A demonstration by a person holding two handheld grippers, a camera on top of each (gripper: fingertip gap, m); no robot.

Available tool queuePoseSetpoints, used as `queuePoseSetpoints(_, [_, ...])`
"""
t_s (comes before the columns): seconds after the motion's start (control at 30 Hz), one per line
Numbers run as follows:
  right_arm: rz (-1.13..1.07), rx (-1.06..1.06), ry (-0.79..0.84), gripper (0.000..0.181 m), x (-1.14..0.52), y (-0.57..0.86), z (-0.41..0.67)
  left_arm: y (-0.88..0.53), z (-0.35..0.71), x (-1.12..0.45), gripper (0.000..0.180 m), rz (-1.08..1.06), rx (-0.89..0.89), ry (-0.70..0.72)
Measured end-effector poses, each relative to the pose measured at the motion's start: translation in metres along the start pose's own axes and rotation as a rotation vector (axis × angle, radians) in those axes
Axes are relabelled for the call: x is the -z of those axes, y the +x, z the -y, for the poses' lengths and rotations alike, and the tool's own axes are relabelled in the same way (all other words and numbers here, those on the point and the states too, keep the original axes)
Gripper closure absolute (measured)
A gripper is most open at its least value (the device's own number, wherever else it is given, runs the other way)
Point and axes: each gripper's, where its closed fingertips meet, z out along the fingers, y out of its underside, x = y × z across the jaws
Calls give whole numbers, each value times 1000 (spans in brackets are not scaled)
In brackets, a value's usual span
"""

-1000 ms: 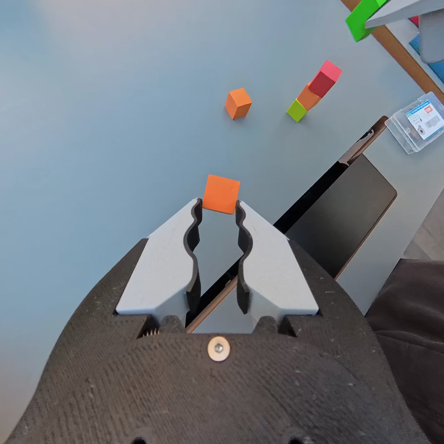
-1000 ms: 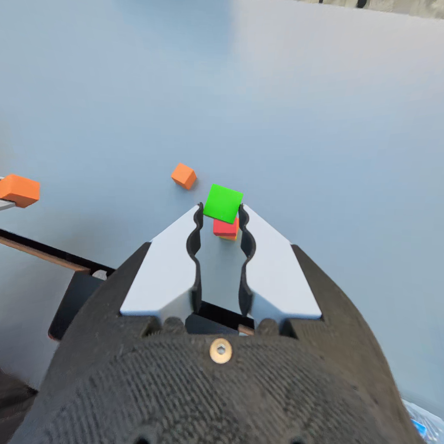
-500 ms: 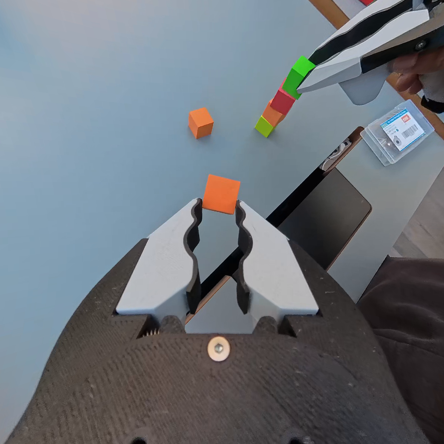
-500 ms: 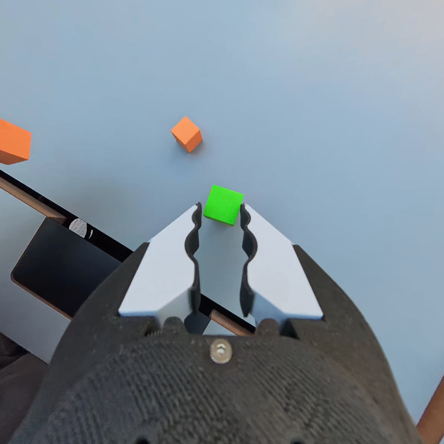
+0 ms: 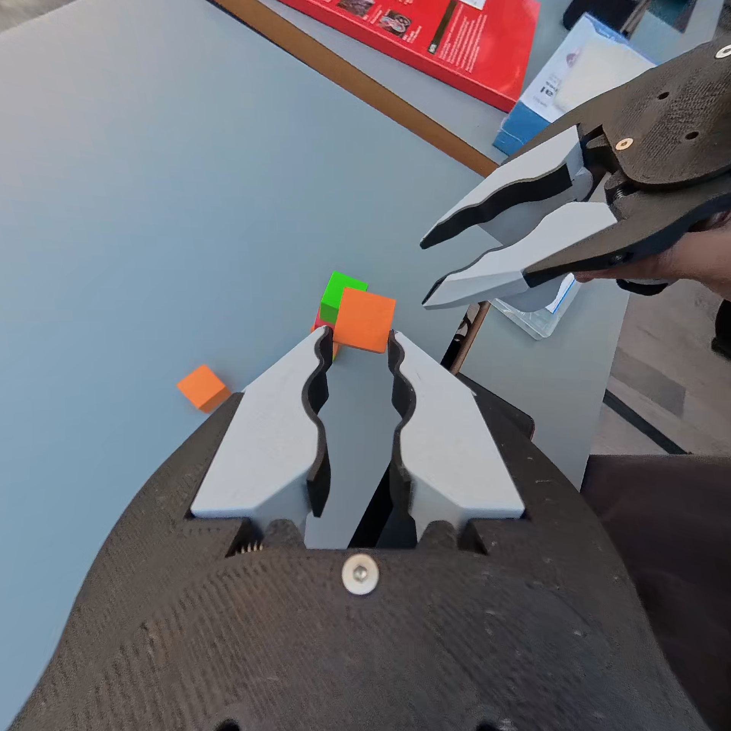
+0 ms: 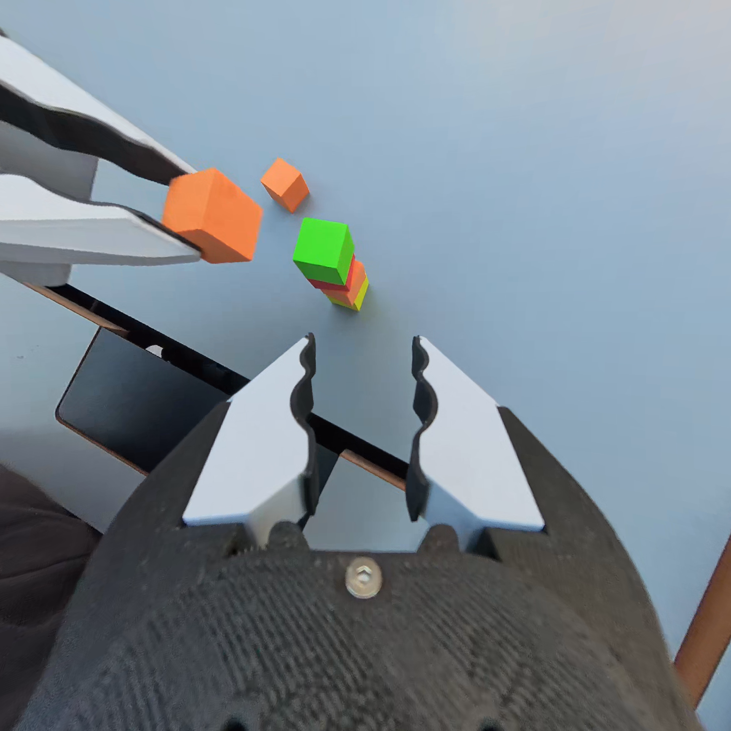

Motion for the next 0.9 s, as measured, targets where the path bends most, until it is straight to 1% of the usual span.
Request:
queuePoseSetpoints(0.17, [-13, -14, 47, 137, 17, 5, -1, 1, 15, -31, 154, -23, -87, -57])
queuePoseSetpoints(0.3, [-19, -32, 66, 137, 25, 9, -3, -5, 15, -43, 154, -14, -106, -110])
queuePoseSetpoints(0.67, [7, -100, 94, 138, 29, 15, -12, -9, 4, -44, 154, 8, -117, -157])
queuePoseSetpoints(0.7, [12, -102, 96, 138, 28, 14, -12, -9, 4, -44, 153, 12, -114, -158])
queuePoseSetpoints(0.77, [19, -103, 100, 138, 27, 13, -12, -9, 7, -43, 146, 16, -110, -143])
queuePoseSetpoints(0.9, [23, -101, 104, 139, 28, 12, -10, -8, 14, -37, 136, -8, -65, -89])
